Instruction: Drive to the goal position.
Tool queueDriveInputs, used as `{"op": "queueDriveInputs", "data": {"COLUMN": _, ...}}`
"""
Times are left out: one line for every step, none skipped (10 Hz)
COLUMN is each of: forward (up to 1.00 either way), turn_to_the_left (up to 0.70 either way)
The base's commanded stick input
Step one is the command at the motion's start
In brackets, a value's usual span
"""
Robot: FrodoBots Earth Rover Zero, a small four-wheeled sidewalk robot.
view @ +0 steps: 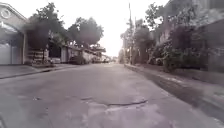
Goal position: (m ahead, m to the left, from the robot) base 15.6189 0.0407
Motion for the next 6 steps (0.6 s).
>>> {"op": "queueDriveInputs", "data": {"forward": 1.00, "turn_to_the_left": 0.00}}
{"op": "queueDriveInputs", "data": {"forward": 1.00, "turn_to_the_left": 0.00}}
{"op": "queueDriveInputs", "data": {"forward": 1.00, "turn_to_the_left": 0.00}}
{"op": "queueDriveInputs", "data": {"forward": 1.00, "turn_to_the_left": 0.00}}
{"op": "queueDriveInputs", "data": {"forward": 1.00, "turn_to_the_left": 0.00}}
{"op": "queueDriveInputs", "data": {"forward": 1.00, "turn_to_the_left": 0.00}}
